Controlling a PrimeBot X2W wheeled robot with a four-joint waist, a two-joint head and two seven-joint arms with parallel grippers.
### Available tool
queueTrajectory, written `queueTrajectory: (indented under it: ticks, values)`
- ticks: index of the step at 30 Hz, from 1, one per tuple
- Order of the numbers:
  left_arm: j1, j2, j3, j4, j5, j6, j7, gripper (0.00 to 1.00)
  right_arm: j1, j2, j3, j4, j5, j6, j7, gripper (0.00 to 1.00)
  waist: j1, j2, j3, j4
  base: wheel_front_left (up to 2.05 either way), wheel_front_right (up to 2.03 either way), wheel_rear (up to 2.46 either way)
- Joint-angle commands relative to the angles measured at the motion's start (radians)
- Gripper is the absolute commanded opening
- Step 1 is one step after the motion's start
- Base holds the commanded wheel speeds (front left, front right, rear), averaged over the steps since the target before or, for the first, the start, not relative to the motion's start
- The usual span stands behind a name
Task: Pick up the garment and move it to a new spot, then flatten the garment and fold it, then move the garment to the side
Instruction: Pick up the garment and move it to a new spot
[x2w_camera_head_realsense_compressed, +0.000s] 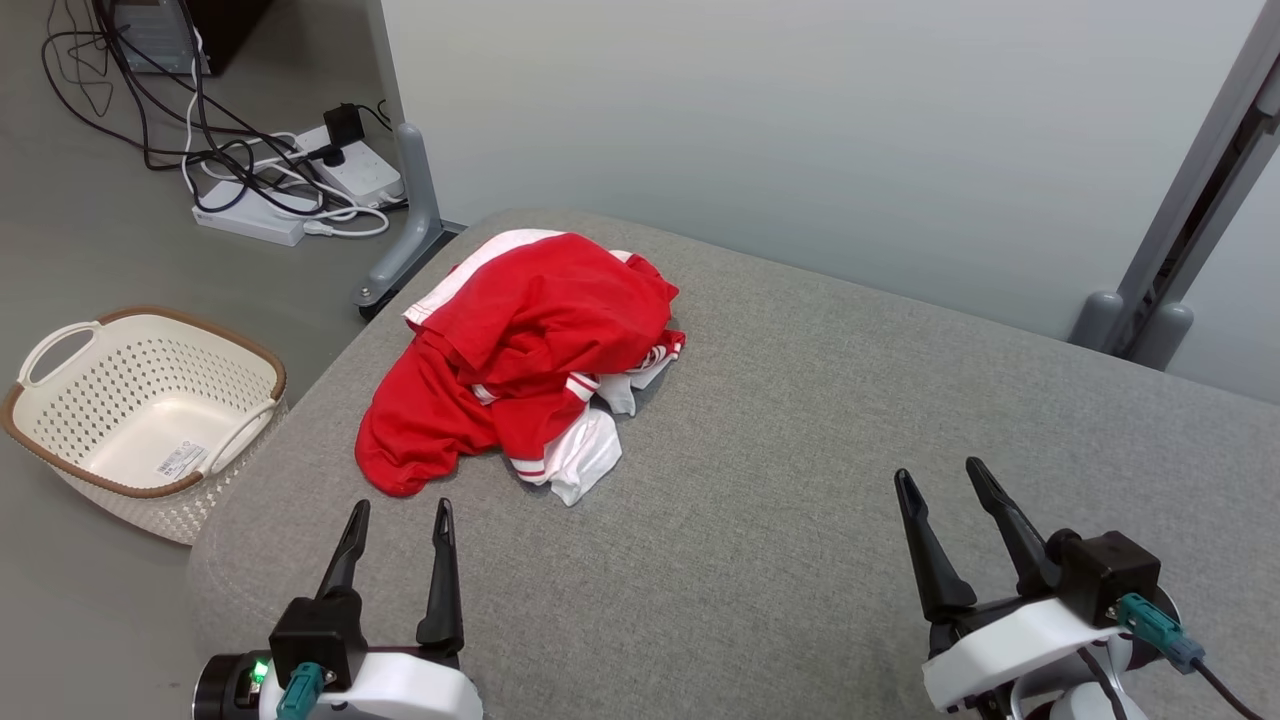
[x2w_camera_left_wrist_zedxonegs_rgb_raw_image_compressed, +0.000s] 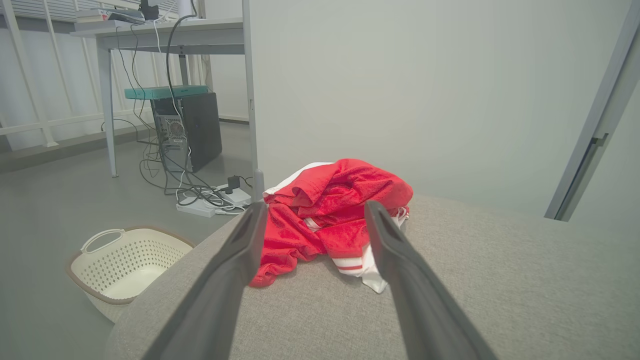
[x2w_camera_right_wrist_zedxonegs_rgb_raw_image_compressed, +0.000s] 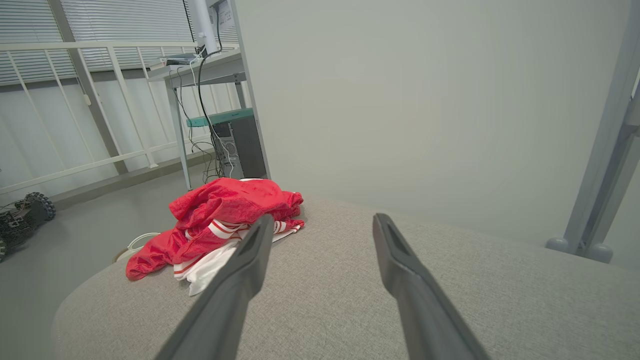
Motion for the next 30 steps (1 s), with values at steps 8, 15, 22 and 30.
queueTrajectory:
  ticks: [8, 15, 22, 30]
  values:
    - [-0.012, 0.005, 0.008, 0.012, -0.001, -0.005, -0.004, 1.00, 0.022, -0.006, -0.018, -0.010, -0.001, 0.001, -0.005, 1.00, 0.0000, 0.0000, -0.005, -0.009, 0.00, 0.00, 0.00]
    - [-0.012, 0.004, 0.018, 0.003, -0.016, -0.002, -0.004, 1.00, 0.015, -0.006, -0.035, -0.020, -0.015, 0.001, -0.005, 1.00, 0.0000, 0.0000, 0.020, -0.036, 0.00, 0.00, 0.00]
    - [-0.111, 0.005, 0.056, -0.031, -0.056, -0.004, -0.004, 1.00, -0.026, -0.006, -0.070, -0.095, -0.058, 0.001, -0.004, 1.00, 0.0000, 0.0000, 0.130, -0.095, 0.00, 0.00, 0.00]
    - [-0.334, 0.060, 0.181, 0.077, -0.062, -0.070, -0.001, 1.00, -0.094, -0.006, -0.068, -0.178, -0.112, 0.001, -0.003, 1.00, 0.0000, 0.0000, 0.273, -0.181, 0.00, 0.00, 0.00]
